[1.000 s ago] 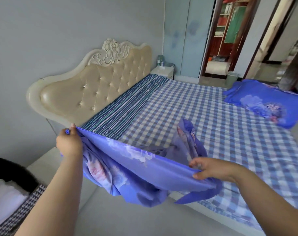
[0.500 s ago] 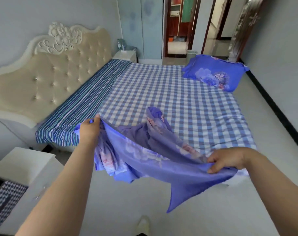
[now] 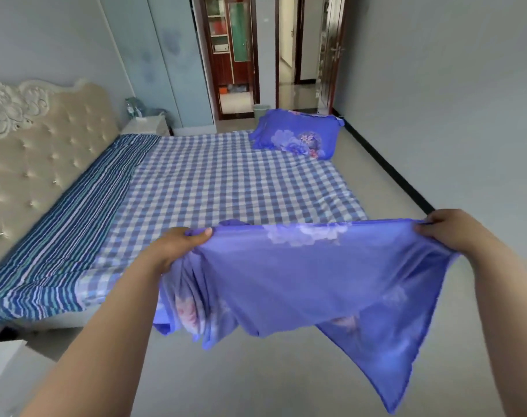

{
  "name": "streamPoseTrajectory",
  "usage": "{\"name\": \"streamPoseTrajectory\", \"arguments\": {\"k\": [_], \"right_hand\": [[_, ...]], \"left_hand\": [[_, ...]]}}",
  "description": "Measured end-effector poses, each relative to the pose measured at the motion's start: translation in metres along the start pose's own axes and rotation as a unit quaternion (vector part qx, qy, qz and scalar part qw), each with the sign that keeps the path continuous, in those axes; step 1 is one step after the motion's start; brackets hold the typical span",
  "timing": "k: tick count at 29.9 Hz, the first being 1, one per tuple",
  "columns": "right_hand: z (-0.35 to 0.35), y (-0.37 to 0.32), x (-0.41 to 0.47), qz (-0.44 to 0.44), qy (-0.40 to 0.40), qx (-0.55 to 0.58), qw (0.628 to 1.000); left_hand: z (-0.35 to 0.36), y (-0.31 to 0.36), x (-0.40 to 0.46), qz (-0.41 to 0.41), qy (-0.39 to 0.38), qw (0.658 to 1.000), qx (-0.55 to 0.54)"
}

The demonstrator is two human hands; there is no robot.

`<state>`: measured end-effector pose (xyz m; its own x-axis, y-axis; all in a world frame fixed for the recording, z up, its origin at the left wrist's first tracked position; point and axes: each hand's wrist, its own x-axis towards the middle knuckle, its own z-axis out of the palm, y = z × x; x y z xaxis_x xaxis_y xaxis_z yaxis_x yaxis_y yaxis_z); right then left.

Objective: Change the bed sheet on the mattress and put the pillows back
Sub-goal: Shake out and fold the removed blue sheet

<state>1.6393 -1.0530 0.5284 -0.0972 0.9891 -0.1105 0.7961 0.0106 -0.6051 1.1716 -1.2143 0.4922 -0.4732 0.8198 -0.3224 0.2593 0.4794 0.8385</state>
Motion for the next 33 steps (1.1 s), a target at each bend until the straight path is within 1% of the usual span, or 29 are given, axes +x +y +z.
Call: {"name": "streamPoseTrajectory", "arguments": {"k": [1,2,4,5,6,8,10,11,14,17,19,20,22,24,25,26,27,28,29,30,31,32,33], "right_hand": [[0.01,-0.007,-0.01,-0.012,-0.022,0.06,0.998],[0.02,-0.016,-0.02,-0.025,-0.064,0.105,0.992],[0.041,-0.032,-0.034,-0.045,-0.162,0.149,0.974],[0.051,-0.04,-0.038,-0.057,-0.204,0.151,0.965],[0.061,-0.049,-0.041,-0.07,-0.237,0.146,0.958],[0.082,-0.066,-0.046,-0.089,-0.278,0.132,0.947],[0.102,-0.081,-0.05,-0.098,-0.295,0.133,0.941],[0.112,-0.086,-0.052,-0.103,-0.293,0.133,0.941],[0.136,-0.099,-0.06,-0.126,-0.266,0.122,0.948],[0.155,-0.104,-0.066,-0.146,-0.252,0.132,0.947],[0.16,-0.107,-0.07,-0.146,-0.27,0.144,0.941],[0.16,-0.108,-0.072,-0.141,-0.292,0.144,0.935],[0.154,-0.106,-0.075,-0.116,-0.373,0.152,0.908],[0.149,-0.097,-0.074,-0.098,-0.453,0.229,0.856],[0.144,-0.093,-0.075,-0.095,-0.47,0.275,0.833],[0.137,-0.094,-0.077,-0.096,-0.469,0.311,0.821],[0.132,-0.098,-0.078,-0.097,-0.456,0.338,0.817],[0.129,-0.105,-0.077,-0.09,-0.438,0.361,0.818],[0.127,-0.114,-0.076,-0.069,-0.411,0.371,0.83],[0.129,-0.123,-0.073,-0.041,-0.376,0.356,0.855],[0.135,-0.132,-0.067,-0.014,-0.322,0.333,0.886],[0.142,-0.14,-0.064,0.005,-0.254,0.32,0.913],[0.152,-0.15,-0.062,0.007,-0.186,0.293,0.938]], "left_hand": [[-0.008,0.001,-0.005,0.03,0.08,0.996,0.009],[-0.017,0.002,-0.011,0.059,0.17,0.983,0.029],[-0.045,0.003,-0.024,0.098,0.326,0.939,0.046],[-0.06,0.001,-0.027,0.107,0.38,0.918,0.037],[-0.075,-0.001,-0.028,0.113,0.416,0.902,0.014],[-0.102,-0.009,-0.031,0.116,0.47,0.875,-0.025],[-0.123,-0.015,-0.041,0.124,0.507,0.852,-0.044],[-0.131,-0.019,-0.046,0.133,0.514,0.846,-0.05],[-0.154,-0.031,-0.061,0.201,0.514,0.832,-0.05],[-0.168,-0.036,-0.074,0.212,0.507,0.834,-0.05],[-0.173,-0.037,-0.083,0.215,0.521,0.826,-0.033],[-0.174,-0.037,-0.087,0.217,0.524,0.823,-0.029],[-0.175,-0.04,-0.094,0.232,0.521,0.82,-0.049],[-0.178,-0.044,-0.1,0.252,0.499,0.82,-0.125],[-0.178,-0.045,-0.101,0.263,0.487,0.817,-0.163],[-0.179,-0.047,-0.101,0.269,0.477,0.813,-0.197],[-0.181,-0.048,-0.097,0.268,0.466,0.811,-0.232],[-0.183,-0.05,-0.091,0.255,0.452,0.816,-0.254],[-0.185,-0.052,-0.082,0.222,0.439,0.834,-0.25],[-0.185,-0.053,-0.074,0.178,0.431,0.861,-0.202],[-0.183,-0.056,-0.067,0.117,0.428,0.887,-0.125],[-0.178,-0.059,-0.06,0.063,0.409,0.909,-0.057],[-0.166,-0.058,-0.055,0.026,0.389,0.921,-0.01]]}}
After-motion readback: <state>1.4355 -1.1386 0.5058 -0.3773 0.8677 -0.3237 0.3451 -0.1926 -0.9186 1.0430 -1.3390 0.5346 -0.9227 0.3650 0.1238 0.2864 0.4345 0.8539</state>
